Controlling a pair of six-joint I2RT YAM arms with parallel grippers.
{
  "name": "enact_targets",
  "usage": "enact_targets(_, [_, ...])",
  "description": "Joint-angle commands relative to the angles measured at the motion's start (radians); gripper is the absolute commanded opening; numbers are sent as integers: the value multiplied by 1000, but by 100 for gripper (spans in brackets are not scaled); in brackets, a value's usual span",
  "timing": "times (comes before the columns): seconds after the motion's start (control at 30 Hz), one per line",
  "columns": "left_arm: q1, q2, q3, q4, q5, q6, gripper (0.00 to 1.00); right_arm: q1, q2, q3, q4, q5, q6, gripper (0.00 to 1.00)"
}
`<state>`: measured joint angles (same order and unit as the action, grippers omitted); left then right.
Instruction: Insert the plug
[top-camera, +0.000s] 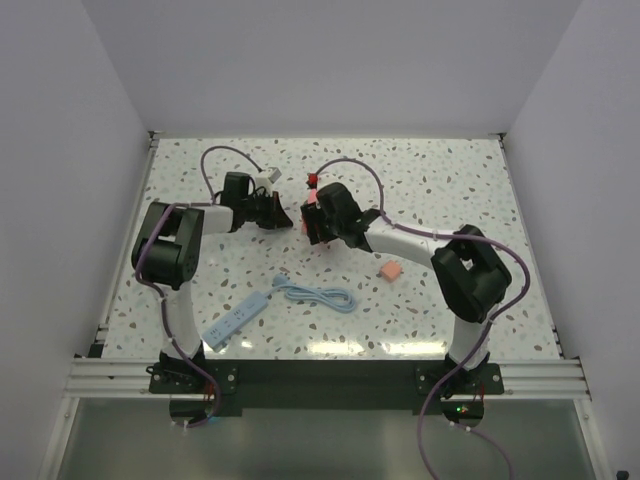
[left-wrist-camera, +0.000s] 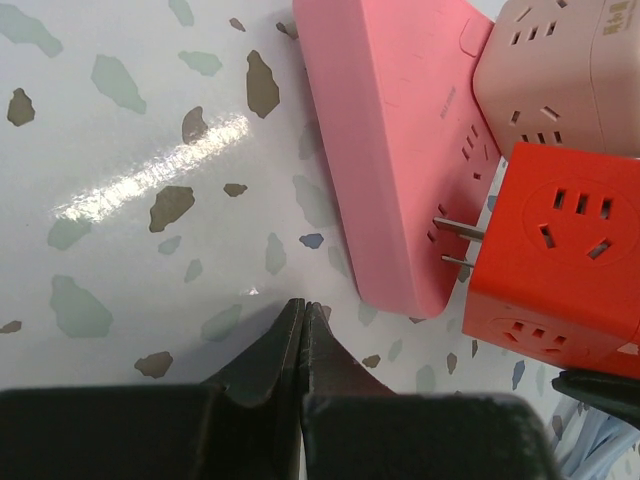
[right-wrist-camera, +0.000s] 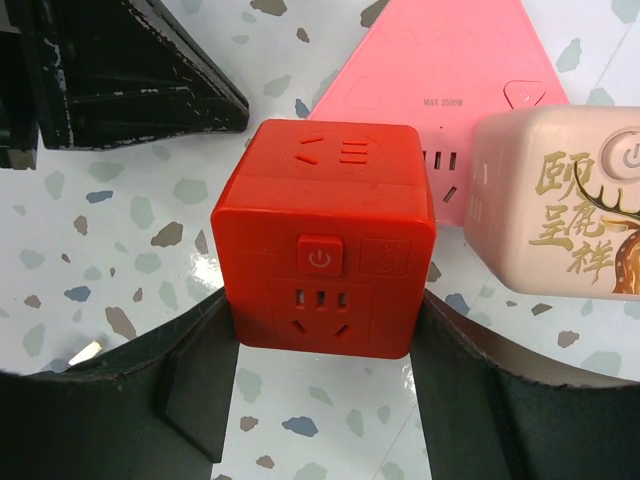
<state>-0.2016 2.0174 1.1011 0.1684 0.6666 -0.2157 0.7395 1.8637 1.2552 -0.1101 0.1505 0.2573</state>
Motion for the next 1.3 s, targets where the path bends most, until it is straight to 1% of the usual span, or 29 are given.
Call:
enact_targets(0.0, [-2,-25,-4,25,-7,13,0,-5,-6,29,-83,44,-6,0])
enact_targets(0.17, [-1,-65,-12,43,-21,-8,0,4,-81,-22,-109,-5,-52,0])
enact_targets(0.3, [1,-95,-33,86,-22,-34,0,4,-142,-94,-111,-98,-70,0])
enact_targets(0.4, [2,-101,-37,100,-22,-50,0,4,-173,-128,-105,-86,-72,0])
enact_targets(0.5, [2,-106,-29,117,-1,-68,0,8,-195,-128,-126,-97,-73,0])
enact_targets(0.63, [-1,-102,-35,192,30,-144,0,6,-247,-160,-155,-120,-75,0])
enact_targets(0.73, [-7,-95,-33,279,54,-207,0,6,-291,-200,-171,-137,-70,0])
enact_targets(0.8, [-18,-95,-29,301,51,-229,9,6,-307,-229,-178,-138,-67,0])
enact_targets(0.83, [-34,-95,-20,306,50,-235,23,6,-314,-235,-181,-141,-67,0])
enact_targets(0.9, [-59,-83,-3,303,47,-235,35,6,-319,-250,-191,-141,-64,0])
enact_targets(0.93, [-85,-75,12,306,53,-240,44,6,-319,-254,-191,-141,-64,0])
enact_targets(1.03, [-127,-42,34,304,54,-258,52,6,-325,-261,-189,-146,-58,0])
enact_targets(1.07, [-130,-34,34,310,57,-269,53,6,-333,-263,-189,-144,-58,0])
enact_targets(1.13, [-130,-19,13,330,65,-301,56,6,-339,-266,-189,-140,-56,0])
enact_targets(1.27, [-130,-28,-41,370,12,-327,62,6,-353,-267,-191,-140,-58,0])
